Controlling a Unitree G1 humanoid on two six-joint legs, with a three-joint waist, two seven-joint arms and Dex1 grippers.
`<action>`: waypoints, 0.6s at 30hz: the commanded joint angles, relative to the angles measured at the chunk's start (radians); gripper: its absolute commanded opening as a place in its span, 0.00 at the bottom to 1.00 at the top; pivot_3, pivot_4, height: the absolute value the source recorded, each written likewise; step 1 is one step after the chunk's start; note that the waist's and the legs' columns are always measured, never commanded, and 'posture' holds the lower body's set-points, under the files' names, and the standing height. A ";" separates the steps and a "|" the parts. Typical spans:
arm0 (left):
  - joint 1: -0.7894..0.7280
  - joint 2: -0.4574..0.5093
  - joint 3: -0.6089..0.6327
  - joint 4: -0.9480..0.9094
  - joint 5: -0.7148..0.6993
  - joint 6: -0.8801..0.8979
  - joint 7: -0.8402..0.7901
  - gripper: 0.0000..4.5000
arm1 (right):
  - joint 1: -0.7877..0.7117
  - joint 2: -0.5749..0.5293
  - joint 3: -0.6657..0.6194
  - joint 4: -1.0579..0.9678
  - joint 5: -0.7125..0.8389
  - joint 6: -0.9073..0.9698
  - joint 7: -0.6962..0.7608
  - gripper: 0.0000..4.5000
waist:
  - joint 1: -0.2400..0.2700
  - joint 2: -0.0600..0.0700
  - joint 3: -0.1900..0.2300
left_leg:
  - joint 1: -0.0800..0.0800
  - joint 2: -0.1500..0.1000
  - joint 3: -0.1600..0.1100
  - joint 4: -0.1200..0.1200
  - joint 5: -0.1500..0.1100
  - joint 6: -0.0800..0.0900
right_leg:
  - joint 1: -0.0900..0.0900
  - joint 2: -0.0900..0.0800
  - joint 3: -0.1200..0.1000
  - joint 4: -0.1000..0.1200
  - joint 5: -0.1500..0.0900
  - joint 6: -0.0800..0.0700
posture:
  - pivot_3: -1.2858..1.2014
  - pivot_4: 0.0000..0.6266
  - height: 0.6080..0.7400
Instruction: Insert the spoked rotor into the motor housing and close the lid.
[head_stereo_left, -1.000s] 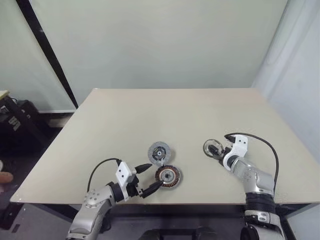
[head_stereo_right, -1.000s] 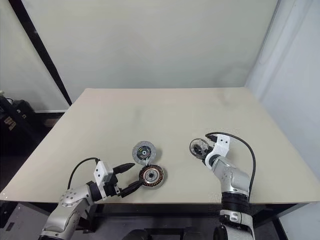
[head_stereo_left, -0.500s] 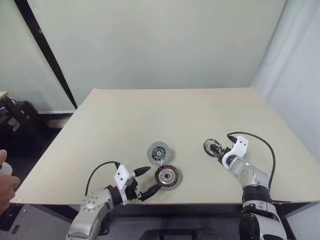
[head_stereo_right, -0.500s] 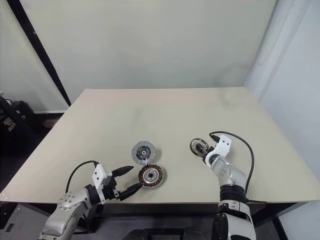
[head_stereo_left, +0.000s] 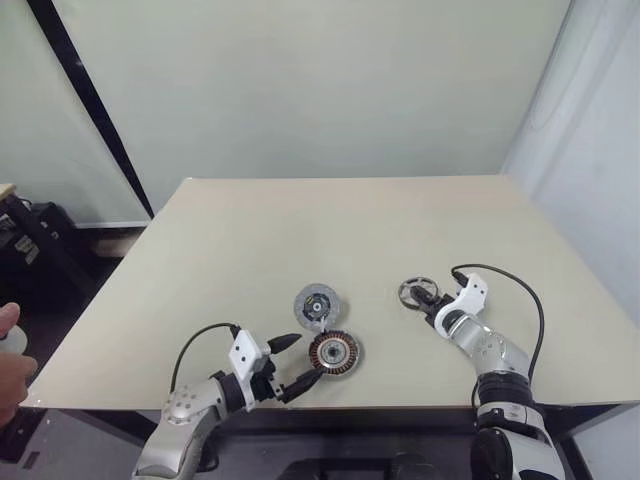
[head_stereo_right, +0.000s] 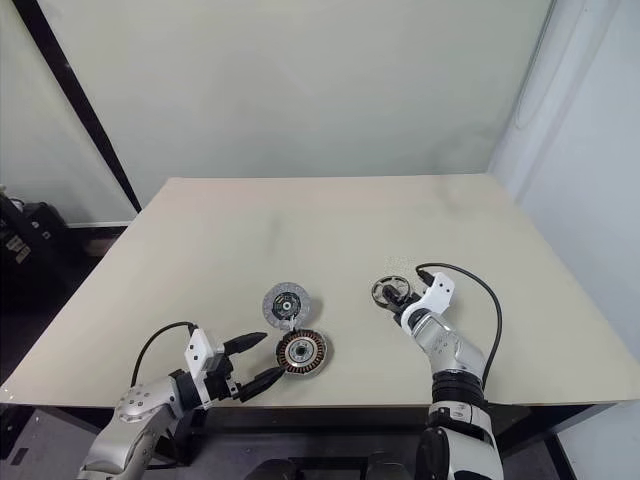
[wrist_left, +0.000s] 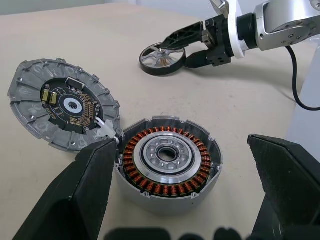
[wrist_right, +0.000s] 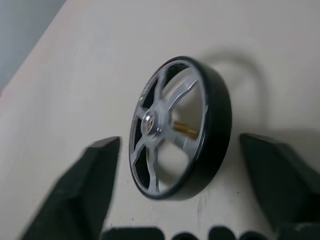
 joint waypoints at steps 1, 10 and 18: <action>-0.018 0.004 0.006 -0.031 -0.009 -0.014 -0.002 1.00 | -0.018 0.006 -0.025 -0.016 0.038 -0.026 -0.021 0.63 | 0.000 0.000 0.000 | 0.000 0.000 0.000 0.000 0.000 0.000 | 0.000 0.000 0.000 0.000 0.000 0.000 | 0.52 0.00 1.00; -0.017 0.002 0.006 -0.025 -0.010 -0.016 -0.002 1.00 | 0.002 0.018 -0.012 -0.090 0.105 0.021 -0.019 0.10 | 0.002 0.003 -0.003 | 0.003 0.000 0.000 0.000 0.000 0.000 | 0.002 0.000 0.000 0.000 -0.001 -0.001 | 0.52 0.00 1.00; -0.009 0.019 0.042 -0.010 -0.020 -0.021 -0.002 1.00 | 0.077 0.034 0.050 -0.371 0.285 0.317 0.030 0.10 | -0.001 0.004 -0.003 | 0.001 0.000 0.001 -0.003 0.000 0.001 | -0.001 0.000 0.002 0.000 0.000 -0.001 | 0.52 0.00 1.00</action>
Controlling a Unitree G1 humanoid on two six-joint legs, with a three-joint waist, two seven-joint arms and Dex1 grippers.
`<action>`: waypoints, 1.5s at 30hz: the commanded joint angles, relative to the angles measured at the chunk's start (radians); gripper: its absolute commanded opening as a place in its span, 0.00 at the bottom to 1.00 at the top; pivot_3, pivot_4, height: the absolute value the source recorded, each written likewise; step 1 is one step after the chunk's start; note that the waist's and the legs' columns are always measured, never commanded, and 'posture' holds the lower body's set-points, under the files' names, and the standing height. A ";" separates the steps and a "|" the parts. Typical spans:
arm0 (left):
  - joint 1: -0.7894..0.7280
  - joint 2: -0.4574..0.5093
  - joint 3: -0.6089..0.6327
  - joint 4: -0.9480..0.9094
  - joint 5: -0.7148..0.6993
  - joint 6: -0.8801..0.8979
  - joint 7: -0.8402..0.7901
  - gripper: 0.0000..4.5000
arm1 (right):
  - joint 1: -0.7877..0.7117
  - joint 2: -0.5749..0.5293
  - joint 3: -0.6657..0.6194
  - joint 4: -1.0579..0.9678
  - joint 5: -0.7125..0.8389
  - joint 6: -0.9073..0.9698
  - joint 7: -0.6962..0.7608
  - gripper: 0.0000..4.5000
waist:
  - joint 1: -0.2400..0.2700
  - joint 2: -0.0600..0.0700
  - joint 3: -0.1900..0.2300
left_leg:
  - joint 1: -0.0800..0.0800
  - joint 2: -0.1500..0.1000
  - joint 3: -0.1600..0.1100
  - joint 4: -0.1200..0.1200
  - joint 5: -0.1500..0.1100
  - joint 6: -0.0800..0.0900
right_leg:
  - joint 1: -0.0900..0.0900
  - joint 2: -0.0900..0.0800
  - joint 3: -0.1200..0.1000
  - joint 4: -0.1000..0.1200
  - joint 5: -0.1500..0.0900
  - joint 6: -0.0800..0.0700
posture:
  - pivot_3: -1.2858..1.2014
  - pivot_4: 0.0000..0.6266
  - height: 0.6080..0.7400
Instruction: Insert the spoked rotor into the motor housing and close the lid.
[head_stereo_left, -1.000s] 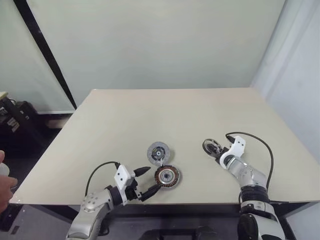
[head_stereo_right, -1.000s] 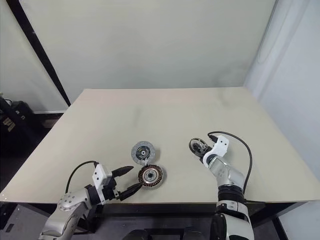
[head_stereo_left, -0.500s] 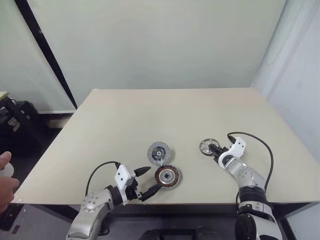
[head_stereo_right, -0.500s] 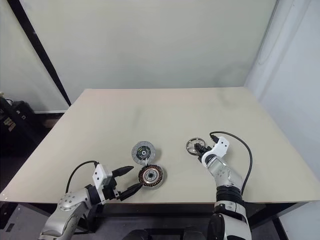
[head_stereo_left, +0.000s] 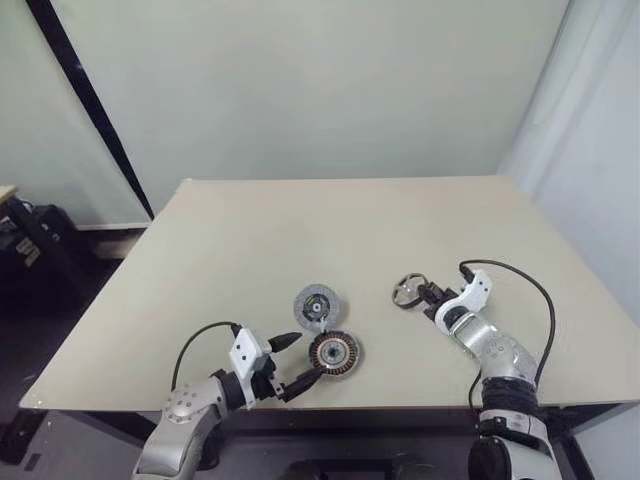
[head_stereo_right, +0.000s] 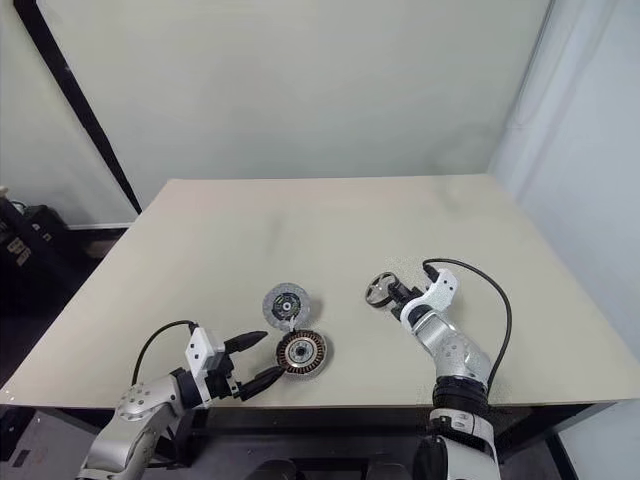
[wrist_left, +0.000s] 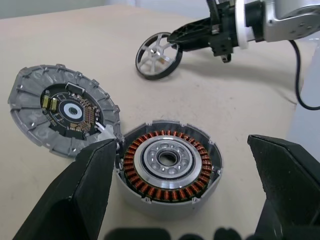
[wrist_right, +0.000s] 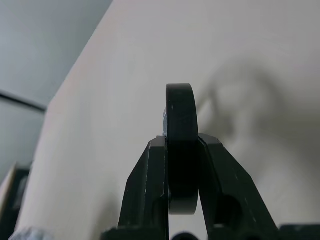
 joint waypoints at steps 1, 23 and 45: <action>-0.002 0.020 0.046 -0.008 -0.021 -0.021 -0.002 1.00 | 0.016 0.013 0.046 -0.190 0.142 0.182 0.034 0.10 | 0.000 0.001 0.000 | 0.000 0.000 0.000 -0.001 0.000 0.000 | 0.000 0.000 0.000 0.000 0.000 0.000 | 0.52 0.00 1.00; 0.054 0.015 0.119 0.015 -0.055 -0.038 -0.015 1.00 | 0.211 0.141 0.233 -0.471 0.388 0.571 -0.075 0.10 | 0.005 0.001 0.000 | -0.003 0.001 -0.001 0.000 -0.001 -0.001 | -0.003 -0.001 -0.002 -0.003 0.000 0.000 | 0.52 0.00 1.00; 0.064 0.008 0.095 -0.014 -0.042 -0.034 -0.006 1.00 | 0.241 0.110 0.355 -0.391 0.334 0.392 -0.104 0.18 | 0.005 0.001 0.000 | -0.009 0.001 -0.001 0.000 0.000 -0.001 | -0.010 -0.001 -0.003 -0.004 0.000 0.000 | 0.52 0.00 1.00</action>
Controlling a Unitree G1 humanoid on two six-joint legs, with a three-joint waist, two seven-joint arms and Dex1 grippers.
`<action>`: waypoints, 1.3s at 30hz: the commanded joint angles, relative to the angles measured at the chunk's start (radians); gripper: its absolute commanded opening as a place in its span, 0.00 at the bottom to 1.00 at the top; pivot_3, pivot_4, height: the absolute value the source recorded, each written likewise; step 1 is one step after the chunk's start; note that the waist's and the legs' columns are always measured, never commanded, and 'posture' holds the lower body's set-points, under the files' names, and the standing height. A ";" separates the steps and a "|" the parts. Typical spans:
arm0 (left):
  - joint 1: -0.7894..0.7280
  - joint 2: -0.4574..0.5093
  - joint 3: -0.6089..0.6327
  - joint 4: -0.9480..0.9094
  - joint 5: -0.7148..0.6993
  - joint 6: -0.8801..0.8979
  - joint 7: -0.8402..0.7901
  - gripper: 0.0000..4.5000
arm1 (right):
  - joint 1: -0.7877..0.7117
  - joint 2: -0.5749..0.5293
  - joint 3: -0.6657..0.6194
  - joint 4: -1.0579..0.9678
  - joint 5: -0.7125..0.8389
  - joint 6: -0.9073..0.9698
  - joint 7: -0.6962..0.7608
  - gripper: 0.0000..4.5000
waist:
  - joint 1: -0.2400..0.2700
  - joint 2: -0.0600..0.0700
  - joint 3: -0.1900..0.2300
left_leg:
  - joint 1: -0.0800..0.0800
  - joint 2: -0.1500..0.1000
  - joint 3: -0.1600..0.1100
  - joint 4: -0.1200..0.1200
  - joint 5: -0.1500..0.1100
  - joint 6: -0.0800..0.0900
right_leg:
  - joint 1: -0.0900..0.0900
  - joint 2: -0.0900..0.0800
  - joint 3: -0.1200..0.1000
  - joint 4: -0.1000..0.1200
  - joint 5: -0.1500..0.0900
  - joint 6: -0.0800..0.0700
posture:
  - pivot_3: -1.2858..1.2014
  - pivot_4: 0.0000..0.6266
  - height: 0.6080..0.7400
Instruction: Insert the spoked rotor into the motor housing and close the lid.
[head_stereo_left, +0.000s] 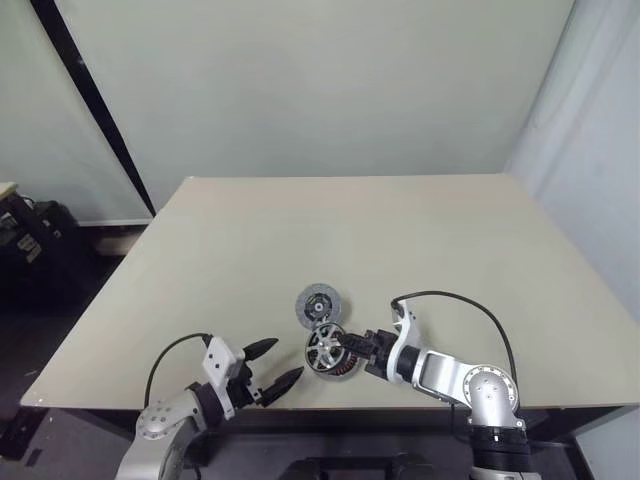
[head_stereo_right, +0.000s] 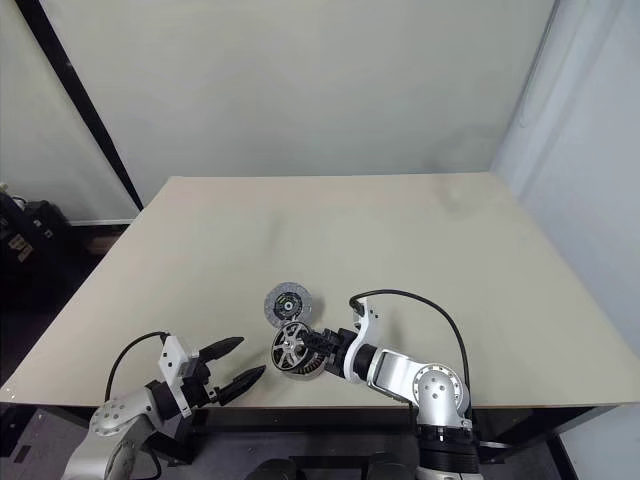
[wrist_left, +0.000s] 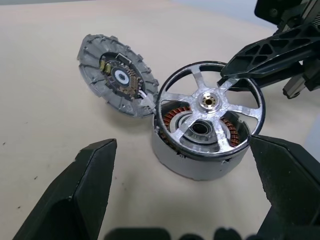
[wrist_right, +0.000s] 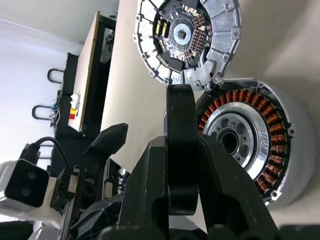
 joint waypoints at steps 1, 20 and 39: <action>-0.005 -0.001 -0.004 -0.041 -0.004 -0.012 0.006 1.00 | 0.000 0.031 0.023 -0.019 -0.019 -0.019 0.000 0.26 | 0.000 0.000 0.000 | -0.001 0.000 0.000 0.000 0.000 0.000 | -0.001 0.000 0.000 0.000 0.000 0.000 | 0.52 0.00 1.00; -0.015 0.005 -0.018 -0.037 -0.003 -0.010 0.004 1.00 | -0.048 -0.305 0.153 -0.301 -0.150 -0.036 0.128 0.82 | 0.001 0.000 0.000 | -0.005 -0.001 0.000 0.002 0.000 0.000 | -0.003 0.000 0.000 0.001 0.000 0.000 | 0.52 0.00 1.00; -0.016 0.015 -0.016 -0.060 -0.004 0.000 0.020 1.00 | 0.012 -0.295 0.658 0.140 -0.832 -0.785 0.375 0.00 | 0.002 -0.004 -0.001 | -0.003 -0.001 -0.001 0.009 0.000 0.000 | 0.001 0.000 -0.002 0.002 0.001 0.001 | 0.52 0.00 1.00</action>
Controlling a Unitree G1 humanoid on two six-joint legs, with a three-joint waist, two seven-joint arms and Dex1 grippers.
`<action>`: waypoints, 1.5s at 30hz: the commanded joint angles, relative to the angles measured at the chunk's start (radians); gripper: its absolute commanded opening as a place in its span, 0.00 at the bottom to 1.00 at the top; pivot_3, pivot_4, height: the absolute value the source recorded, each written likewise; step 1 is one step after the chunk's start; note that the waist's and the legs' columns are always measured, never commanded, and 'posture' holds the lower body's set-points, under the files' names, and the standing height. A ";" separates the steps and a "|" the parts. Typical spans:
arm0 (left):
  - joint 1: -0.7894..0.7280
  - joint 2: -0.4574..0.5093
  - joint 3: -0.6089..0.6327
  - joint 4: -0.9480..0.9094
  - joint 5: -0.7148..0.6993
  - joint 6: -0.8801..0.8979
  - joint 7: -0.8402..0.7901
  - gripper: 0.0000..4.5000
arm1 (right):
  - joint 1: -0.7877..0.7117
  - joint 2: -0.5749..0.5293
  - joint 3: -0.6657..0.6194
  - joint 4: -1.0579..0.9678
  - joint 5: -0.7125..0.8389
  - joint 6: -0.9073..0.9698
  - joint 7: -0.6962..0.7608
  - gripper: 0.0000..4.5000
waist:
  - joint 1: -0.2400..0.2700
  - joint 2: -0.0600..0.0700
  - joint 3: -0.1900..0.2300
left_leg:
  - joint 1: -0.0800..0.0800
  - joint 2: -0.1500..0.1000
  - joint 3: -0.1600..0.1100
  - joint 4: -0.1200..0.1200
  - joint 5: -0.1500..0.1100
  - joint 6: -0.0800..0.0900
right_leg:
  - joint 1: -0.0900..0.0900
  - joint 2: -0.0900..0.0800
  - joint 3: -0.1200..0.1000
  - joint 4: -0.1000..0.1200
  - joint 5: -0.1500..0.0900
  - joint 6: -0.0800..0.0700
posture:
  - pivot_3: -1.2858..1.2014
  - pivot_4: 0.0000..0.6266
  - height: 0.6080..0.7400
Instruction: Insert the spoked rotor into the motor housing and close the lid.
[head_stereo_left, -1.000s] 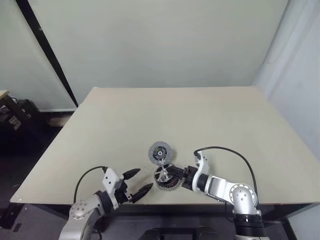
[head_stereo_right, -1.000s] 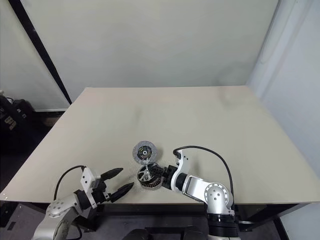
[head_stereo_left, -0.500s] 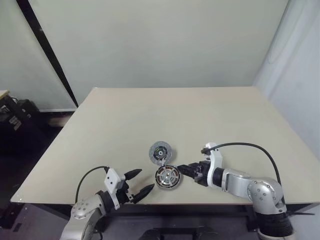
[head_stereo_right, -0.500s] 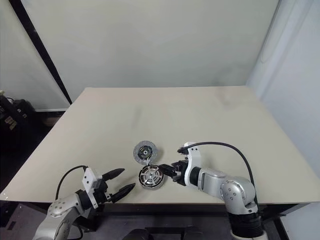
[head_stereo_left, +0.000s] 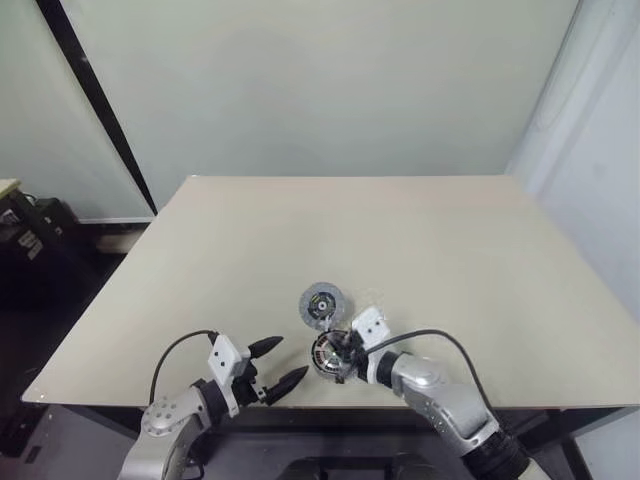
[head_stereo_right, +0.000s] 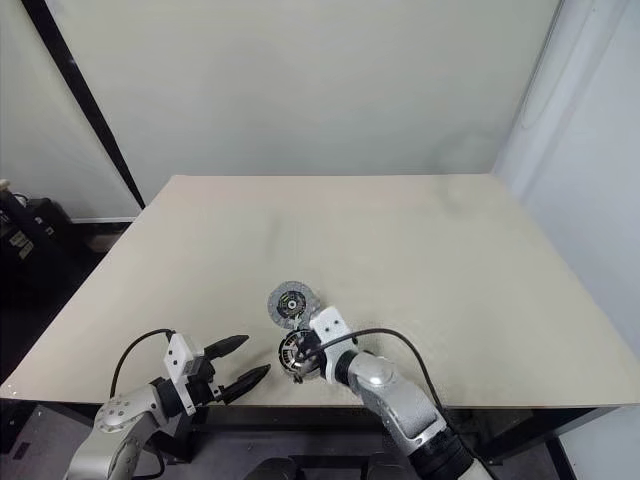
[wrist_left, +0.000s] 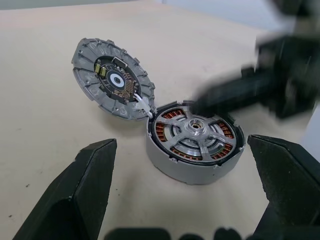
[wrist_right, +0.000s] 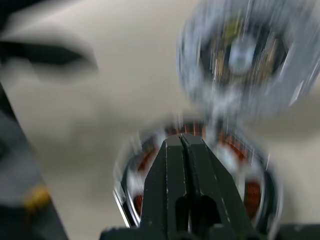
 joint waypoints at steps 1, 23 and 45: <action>-0.007 0.008 0.008 -0.050 -0.005 -0.005 0.005 1.00 | 0.023 0.000 0.001 0.017 -0.037 -0.016 0.031 0.00 | 0.000 -0.001 0.000 | 0.001 0.000 -0.001 0.000 0.000 0.000 | 0.001 0.000 0.000 0.000 0.000 0.000 | 0.52 0.00 1.00; -0.010 0.078 0.084 -0.210 -0.128 0.471 0.167 0.17 | -0.254 -0.372 0.079 -0.446 -0.132 0.264 0.404 0.60 | 0.000 -0.002 0.003 | 0.008 0.001 -0.002 -0.002 -0.001 -0.001 | 0.007 -0.001 -0.004 -0.001 0.000 0.000 | 0.52 0.00 1.00; -0.064 0.113 0.033 -0.217 -0.081 0.749 0.314 0.00 | -0.469 -0.374 0.398 -0.350 -0.533 0.203 0.659 0.60 | 0.001 -0.007 0.006 | 0.009 0.001 -0.003 -0.004 -0.001 -0.002 | 0.007 -0.002 -0.006 -0.001 0.000 0.000 | 0.52 0.00 1.00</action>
